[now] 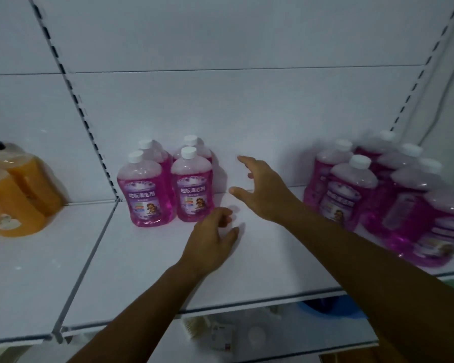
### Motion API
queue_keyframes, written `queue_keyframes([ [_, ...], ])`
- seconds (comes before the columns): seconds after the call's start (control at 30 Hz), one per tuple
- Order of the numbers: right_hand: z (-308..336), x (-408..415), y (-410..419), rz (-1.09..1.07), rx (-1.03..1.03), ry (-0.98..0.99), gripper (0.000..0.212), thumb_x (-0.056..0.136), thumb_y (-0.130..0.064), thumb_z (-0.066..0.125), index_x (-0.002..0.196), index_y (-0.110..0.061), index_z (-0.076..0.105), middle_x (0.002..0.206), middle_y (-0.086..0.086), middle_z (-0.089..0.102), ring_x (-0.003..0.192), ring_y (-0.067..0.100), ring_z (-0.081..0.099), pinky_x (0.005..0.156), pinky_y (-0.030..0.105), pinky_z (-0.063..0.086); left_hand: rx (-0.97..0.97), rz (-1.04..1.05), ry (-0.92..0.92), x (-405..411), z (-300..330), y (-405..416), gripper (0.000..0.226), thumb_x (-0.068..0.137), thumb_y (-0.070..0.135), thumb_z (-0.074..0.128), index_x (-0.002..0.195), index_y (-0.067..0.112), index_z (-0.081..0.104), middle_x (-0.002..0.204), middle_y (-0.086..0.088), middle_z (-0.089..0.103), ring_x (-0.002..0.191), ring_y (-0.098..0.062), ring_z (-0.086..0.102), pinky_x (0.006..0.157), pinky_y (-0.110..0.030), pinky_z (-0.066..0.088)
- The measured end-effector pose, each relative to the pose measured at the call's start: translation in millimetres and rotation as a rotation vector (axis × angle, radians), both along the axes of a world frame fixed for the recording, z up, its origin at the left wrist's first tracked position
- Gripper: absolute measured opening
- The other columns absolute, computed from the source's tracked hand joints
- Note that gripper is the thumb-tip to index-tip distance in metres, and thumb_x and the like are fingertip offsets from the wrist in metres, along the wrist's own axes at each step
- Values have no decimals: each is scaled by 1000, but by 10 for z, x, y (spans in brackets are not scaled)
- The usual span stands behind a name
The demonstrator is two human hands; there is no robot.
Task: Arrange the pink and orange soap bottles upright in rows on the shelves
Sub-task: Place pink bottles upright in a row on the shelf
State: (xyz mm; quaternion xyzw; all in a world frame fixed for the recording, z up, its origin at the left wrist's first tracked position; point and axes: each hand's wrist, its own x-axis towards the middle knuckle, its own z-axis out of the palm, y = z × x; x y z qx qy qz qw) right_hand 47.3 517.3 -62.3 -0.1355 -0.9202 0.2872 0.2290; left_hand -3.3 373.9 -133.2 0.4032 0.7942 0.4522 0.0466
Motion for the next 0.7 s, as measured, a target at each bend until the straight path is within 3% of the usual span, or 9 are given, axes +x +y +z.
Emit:
queue_keyframes([
  [0.13,104,573,243,-138,76,133,47,89,-28,66,133,-18,52,129,0,57,115,15,54,99,35,46,-53,-139,-46,243,17,488,44,92,37,58,132,22,47,129,5,57,104,-3,52,86,-14,39],
  [0.23,142,965,450,-298,163,246,39,86,-21,68,123,-14,58,122,3,60,112,21,54,98,31,43,-57,-220,-121,454,33,852,58,91,33,63,141,21,39,139,3,51,111,-5,50,90,-18,39],
  [0.33,96,1216,668,-433,248,272,45,83,-17,69,125,-9,54,129,10,54,123,27,46,108,24,28,-44,-280,-215,615,109,1149,69,89,31,67,147,21,31,146,6,42,117,-6,46,93,-21,39],
  [0.4,42,1312,755,-490,228,229,52,84,-17,69,132,-8,49,139,14,47,132,29,38,112,27,21,-32,-318,-288,680,136,1279,71,87,29,68,147,26,30,144,8,42,117,-7,44,93,-23,39],
  [0.47,-20,1367,789,-478,181,193,58,86,-18,69,137,-10,43,142,13,43,134,29,36,115,36,25,-29,-369,-342,724,106,1346,71,87,27,70,145,32,30,140,10,43,119,-11,45,92,-26,40],
  [0.6,-47,1399,860,-498,110,171,64,88,-18,68,143,-11,36,139,10,47,131,25,41,106,28,28,-44,-391,-373,757,23,1369,75,85,23,72,146,31,30,145,9,41,118,-13,45,93,-28,44],
  [0.7,-43,1357,962,-555,93,124,67,85,-23,71,142,-10,36,137,10,47,130,26,41,107,32,31,-11,-403,-371,759,84,1355,69,85,16,72,137,38,34,136,9,43,115,-10,45,87,-22,41],
])
